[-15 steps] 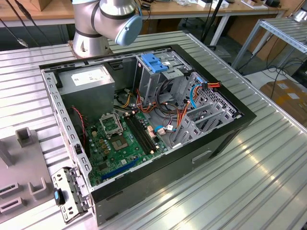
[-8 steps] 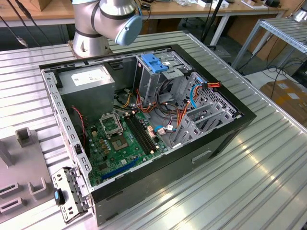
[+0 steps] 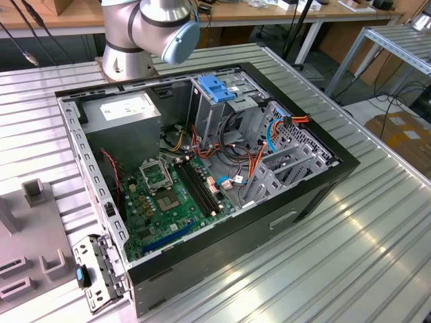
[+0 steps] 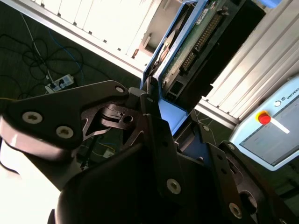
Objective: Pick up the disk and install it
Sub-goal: 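Pick up the disk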
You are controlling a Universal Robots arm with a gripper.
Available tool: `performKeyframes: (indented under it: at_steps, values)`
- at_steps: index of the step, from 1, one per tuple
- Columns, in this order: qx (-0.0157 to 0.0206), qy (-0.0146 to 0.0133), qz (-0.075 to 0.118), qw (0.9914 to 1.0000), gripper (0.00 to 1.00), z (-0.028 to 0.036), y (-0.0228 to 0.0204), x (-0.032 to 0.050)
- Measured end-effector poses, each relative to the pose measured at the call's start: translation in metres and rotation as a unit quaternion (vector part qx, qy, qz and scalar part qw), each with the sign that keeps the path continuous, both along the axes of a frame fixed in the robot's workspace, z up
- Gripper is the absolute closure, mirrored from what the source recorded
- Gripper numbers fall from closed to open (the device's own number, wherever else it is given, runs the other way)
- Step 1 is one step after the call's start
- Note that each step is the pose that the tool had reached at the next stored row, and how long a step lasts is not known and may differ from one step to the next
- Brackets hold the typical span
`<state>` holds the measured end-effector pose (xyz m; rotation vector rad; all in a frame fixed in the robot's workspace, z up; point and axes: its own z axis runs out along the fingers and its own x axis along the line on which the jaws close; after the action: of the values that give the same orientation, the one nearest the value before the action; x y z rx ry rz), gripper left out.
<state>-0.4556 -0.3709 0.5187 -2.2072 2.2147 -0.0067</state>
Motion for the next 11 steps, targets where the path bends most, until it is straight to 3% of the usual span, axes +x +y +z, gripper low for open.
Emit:
performKeyframes:
  at_steps: [11]
  values:
    - [0.0000,0.0000,0.000,1.00000,0.63,-0.0001,0.0000,0.0192]
